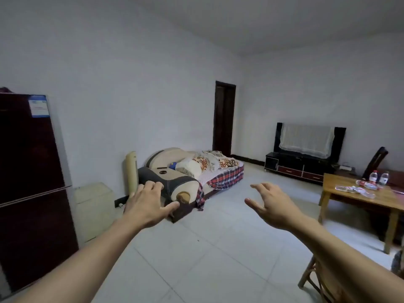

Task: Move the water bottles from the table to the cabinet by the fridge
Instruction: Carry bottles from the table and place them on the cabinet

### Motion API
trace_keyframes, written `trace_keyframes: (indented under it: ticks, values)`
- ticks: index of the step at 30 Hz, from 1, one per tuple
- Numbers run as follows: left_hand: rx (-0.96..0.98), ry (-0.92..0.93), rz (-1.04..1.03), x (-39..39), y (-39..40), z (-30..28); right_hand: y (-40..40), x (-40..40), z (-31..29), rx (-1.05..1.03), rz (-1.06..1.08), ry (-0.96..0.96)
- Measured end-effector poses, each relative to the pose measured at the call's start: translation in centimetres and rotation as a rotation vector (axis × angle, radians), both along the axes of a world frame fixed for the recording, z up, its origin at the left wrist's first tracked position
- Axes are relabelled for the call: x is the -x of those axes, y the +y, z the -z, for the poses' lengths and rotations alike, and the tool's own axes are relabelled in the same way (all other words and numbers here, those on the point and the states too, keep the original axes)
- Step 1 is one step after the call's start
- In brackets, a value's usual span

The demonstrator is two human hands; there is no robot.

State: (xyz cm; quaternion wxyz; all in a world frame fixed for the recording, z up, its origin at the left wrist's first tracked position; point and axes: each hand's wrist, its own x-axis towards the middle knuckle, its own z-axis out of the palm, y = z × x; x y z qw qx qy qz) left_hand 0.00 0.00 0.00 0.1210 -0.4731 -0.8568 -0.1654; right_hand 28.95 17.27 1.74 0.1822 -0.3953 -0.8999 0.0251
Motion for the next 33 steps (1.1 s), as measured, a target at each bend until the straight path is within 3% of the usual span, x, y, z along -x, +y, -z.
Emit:
trace_keyframes:
  ticks: [6, 14, 20, 26, 33]
  values:
    - [0.007, 0.023, 0.012, 1.6, 12.0, -2.4, 10.0, 1.5, 0.4, 0.046, 0.002, 0.047]
    - [0.097, -0.007, 0.108, 4.0, 25.3, -0.1, 21.6, 2.6, 0.7, 0.029, 0.100, -0.022]
    - [0.090, -0.067, 0.198, 9.4, 35.1, 2.4, 29.0, 7.3, 2.1, 0.035, 0.168, -0.117]
    - [0.116, 0.008, 0.301, 17.2, 44.8, 1.5, 36.3, 14.6, 1.0, -0.014, 0.231, -0.203]
    - [0.079, -0.054, 0.374, 24.4, 55.5, 2.3, 45.0, 20.7, 1.8, 0.016, 0.295, -0.165]
